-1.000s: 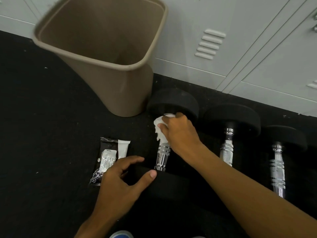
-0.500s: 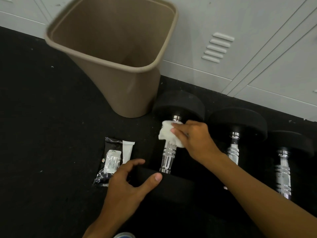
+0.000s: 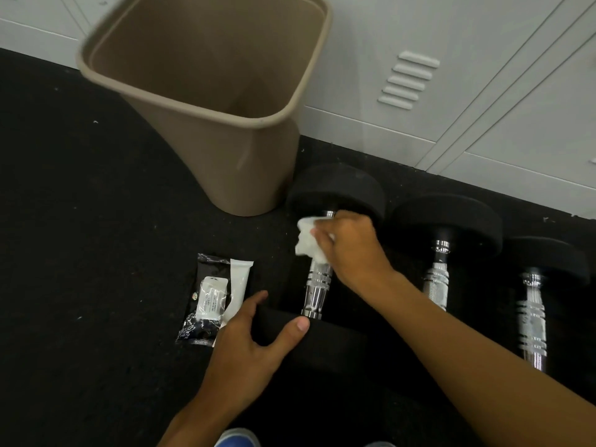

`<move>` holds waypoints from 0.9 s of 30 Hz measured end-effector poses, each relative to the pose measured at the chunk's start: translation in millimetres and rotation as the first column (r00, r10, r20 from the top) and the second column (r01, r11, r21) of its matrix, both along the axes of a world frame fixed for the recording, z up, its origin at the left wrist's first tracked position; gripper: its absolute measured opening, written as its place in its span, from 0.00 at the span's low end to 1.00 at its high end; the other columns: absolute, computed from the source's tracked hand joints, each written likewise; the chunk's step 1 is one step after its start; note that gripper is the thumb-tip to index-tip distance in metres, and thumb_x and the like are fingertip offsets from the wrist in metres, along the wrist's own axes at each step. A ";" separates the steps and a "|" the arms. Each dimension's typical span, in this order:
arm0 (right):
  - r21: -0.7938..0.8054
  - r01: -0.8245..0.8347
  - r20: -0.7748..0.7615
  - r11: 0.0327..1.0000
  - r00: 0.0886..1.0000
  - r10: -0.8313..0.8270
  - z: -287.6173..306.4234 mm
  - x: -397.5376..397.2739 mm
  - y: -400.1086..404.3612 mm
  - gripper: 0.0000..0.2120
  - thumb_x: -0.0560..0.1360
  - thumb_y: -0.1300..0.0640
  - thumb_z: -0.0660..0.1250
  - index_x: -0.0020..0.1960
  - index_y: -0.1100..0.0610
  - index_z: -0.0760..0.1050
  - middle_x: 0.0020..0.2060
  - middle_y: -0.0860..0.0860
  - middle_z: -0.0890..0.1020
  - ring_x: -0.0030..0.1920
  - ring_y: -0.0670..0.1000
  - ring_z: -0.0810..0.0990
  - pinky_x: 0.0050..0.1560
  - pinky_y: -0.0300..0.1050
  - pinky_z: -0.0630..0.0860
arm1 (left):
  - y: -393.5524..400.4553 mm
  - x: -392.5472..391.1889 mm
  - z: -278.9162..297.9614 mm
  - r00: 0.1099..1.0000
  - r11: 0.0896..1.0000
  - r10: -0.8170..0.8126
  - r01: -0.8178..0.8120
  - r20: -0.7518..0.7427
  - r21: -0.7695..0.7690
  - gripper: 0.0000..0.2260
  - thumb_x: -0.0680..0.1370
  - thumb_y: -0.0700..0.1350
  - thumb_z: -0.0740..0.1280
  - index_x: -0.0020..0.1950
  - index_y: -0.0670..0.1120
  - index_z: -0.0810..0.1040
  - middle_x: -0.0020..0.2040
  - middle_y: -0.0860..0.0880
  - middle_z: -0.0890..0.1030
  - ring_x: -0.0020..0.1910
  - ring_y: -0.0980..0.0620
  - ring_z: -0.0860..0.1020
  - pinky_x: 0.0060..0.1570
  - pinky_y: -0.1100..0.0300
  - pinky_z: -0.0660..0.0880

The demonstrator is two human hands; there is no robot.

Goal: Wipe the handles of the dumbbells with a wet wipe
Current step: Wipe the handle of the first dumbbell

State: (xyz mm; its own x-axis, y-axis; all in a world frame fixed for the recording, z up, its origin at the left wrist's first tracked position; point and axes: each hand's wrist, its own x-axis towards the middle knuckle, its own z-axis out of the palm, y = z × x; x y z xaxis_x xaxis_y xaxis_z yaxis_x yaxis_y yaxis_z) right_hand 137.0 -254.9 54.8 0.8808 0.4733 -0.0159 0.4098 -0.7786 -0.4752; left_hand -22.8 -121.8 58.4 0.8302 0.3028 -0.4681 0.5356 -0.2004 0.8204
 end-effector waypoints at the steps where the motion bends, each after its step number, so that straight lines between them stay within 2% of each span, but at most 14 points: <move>1: 0.015 -0.050 -0.012 0.999 0.999 0.050 -1.2 -7.2 -0.1 0.11 0.77 0.57 0.63 0.47 0.63 0.82 0.42 0.59 0.81 0.44 0.57 0.79 0.47 0.51 0.76 | 0.1 0.9 1.5 1.000 1.000 -0.014 0.014 -0.003 0.002 0.49 0.54 0.73 0.65 0.71 0.51 0.69 0.55 0.62 0.75 0.49 0.76 0.71 0.44 0.82 0.67; 2: 0.064 -0.084 -0.026 0.994 0.996 0.086 -2.9 -14.2 -5.5 0.10 0.76 0.57 0.64 0.47 0.62 0.82 0.42 0.57 0.81 0.42 0.52 0.79 0.47 0.45 0.77 | 0.5 1.2 2.5 1.000 1.000 -0.023 0.023 -0.007 0.002 0.49 0.55 0.73 0.66 0.72 0.51 0.68 0.57 0.60 0.75 0.49 0.75 0.70 0.44 0.83 0.66; 4: 0.169 -0.070 -0.057 0.983 0.995 0.080 1.3 -23.6 -21.0 0.11 0.74 0.56 0.67 0.51 0.60 0.83 0.40 0.50 0.80 0.36 0.40 0.75 0.46 0.26 0.71 | 1.2 0.2 2.0 1.000 1.000 -0.017 0.017 -0.014 -0.010 0.49 0.58 0.73 0.69 0.73 0.49 0.66 0.58 0.59 0.74 0.49 0.75 0.69 0.43 0.84 0.65; 5: 0.185 -0.052 -0.067 0.981 0.996 0.066 3.4 -21.8 -24.1 0.11 0.74 0.56 0.67 0.52 0.59 0.83 0.38 0.50 0.79 0.34 0.38 0.73 0.44 0.24 0.69 | 1.0 -0.2 1.6 1.000 1.000 -0.011 0.011 -0.022 -0.016 0.50 0.57 0.74 0.69 0.74 0.49 0.65 0.58 0.58 0.74 0.50 0.73 0.71 0.45 0.83 0.65; 6: 0.174 -0.032 -0.070 0.984 0.997 0.045 5.1 -17.4 -22.3 0.11 0.74 0.56 0.67 0.52 0.59 0.83 0.37 0.51 0.79 0.34 0.39 0.74 0.43 0.26 0.70 | 0.3 -0.4 1.1 0.999 1.000 -0.010 0.010 -0.038 -0.017 0.52 0.56 0.74 0.68 0.74 0.49 0.65 0.60 0.57 0.75 0.52 0.70 0.72 0.49 0.80 0.65; 8: 0.113 0.022 -0.035 0.993 0.999 -0.018 4.1 -7.8 -9.9 0.10 0.77 0.56 0.65 0.51 0.61 0.82 0.41 0.56 0.82 0.40 0.49 0.79 0.45 0.38 0.74 | -1.1 -1.4 -0.6 0.997 1.000 -0.012 0.013 -0.073 0.005 0.55 0.53 0.75 0.65 0.74 0.48 0.64 0.65 0.53 0.75 0.58 0.63 0.73 0.56 0.71 0.67; 11: 0.032 -0.043 -0.053 0.999 0.998 0.045 4.6 -11.9 -0.8 0.12 0.78 0.59 0.62 0.52 0.64 0.81 0.47 0.58 0.81 0.47 0.55 0.79 0.49 0.39 0.71 | 2.1 -2.3 -1.0 0.993 1.000 -0.011 0.013 -0.121 0.020 0.55 0.53 0.76 0.64 0.73 0.47 0.67 0.64 0.51 0.77 0.62 0.57 0.74 0.63 0.61 0.70; 14: 0.047 -0.199 -0.070 0.979 0.977 0.202 11.1 -25.9 -21.4 0.11 0.76 0.58 0.64 0.51 0.63 0.82 0.42 0.58 0.81 0.40 0.54 0.81 0.45 0.40 0.76 | 5.6 -2.8 0.9 0.993 0.999 -0.018 0.014 -0.114 -0.034 0.39 0.54 0.76 0.65 0.55 0.51 0.80 0.47 0.55 0.84 0.48 0.61 0.81 0.53 0.59 0.77; 17: -0.001 -0.108 -0.022 0.994 0.994 0.108 12.5 -9.0 -23.4 0.12 0.76 0.57 0.63 0.50 0.63 0.82 0.39 0.58 0.80 0.39 0.55 0.80 0.42 0.37 0.69 | 4.5 -2.4 3.2 0.995 0.999 -0.016 0.011 -0.096 -0.053 0.31 0.55 0.73 0.66 0.45 0.52 0.81 0.41 0.60 0.84 0.40 0.64 0.81 0.43 0.65 0.75; 19: -0.028 -0.057 -0.027 0.998 0.998 0.056 12.9 1.1 -10.1 0.12 0.78 0.59 0.62 0.53 0.64 0.81 0.45 0.58 0.80 0.46 0.55 0.79 0.46 0.39 0.69 | 3.8 -1.6 3.2 0.995 0.998 -0.027 0.023 -0.093 -0.053 0.32 0.55 0.74 0.66 0.46 0.52 0.81 0.41 0.59 0.84 0.41 0.64 0.81 0.41 0.68 0.74; 21: -0.028 -0.168 -0.069 0.985 0.984 0.166 14.5 -5.4 -2.8 0.11 0.78 0.60 0.62 0.51 0.63 0.81 0.47 0.57 0.80 0.47 0.53 0.79 0.49 0.40 0.73 | 3.9 -1.1 3.2 0.995 0.999 -0.027 0.023 -0.092 -0.044 0.34 0.54 0.74 0.65 0.50 0.52 0.80 0.43 0.59 0.84 0.44 0.64 0.81 0.42 0.72 0.72; 22: -0.012 -0.234 -0.071 0.972 0.970 0.233 13.7 -12.6 -4.9 0.11 0.77 0.59 0.62 0.49 0.62 0.82 0.47 0.56 0.81 0.46 0.53 0.80 0.49 0.43 0.75 | 4.1 -1.3 2.4 0.995 0.999 -0.024 0.021 -0.092 -0.030 0.36 0.54 0.74 0.65 0.54 0.53 0.79 0.46 0.59 0.83 0.47 0.63 0.80 0.46 0.72 0.73; 24: 0.045 -0.250 -0.101 0.967 0.962 0.253 16.7 -23.2 -18.3 0.12 0.76 0.56 0.62 0.49 0.60 0.83 0.44 0.55 0.81 0.42 0.49 0.80 0.48 0.41 0.76 | 4.3 -3.6 1.1 0.996 1.000 -0.017 0.016 -0.086 -0.006 0.41 0.53 0.75 0.65 0.62 0.57 0.74 0.55 0.58 0.79 0.54 0.61 0.77 0.57 0.64 0.73; 27: 0.018 -0.084 -0.059 0.996 0.995 0.085 17.2 -8.1 -27.2 0.12 0.77 0.56 0.63 0.54 0.59 0.82 0.41 0.56 0.79 0.42 0.51 0.78 0.45 0.38 0.71 | 2.0 -6.1 -0.6 0.999 0.999 -0.015 0.016 -0.036 0.048 0.38 0.54 0.77 0.64 0.59 0.60 0.75 0.53 0.58 0.80 0.53 0.58 0.79 0.57 0.54 0.76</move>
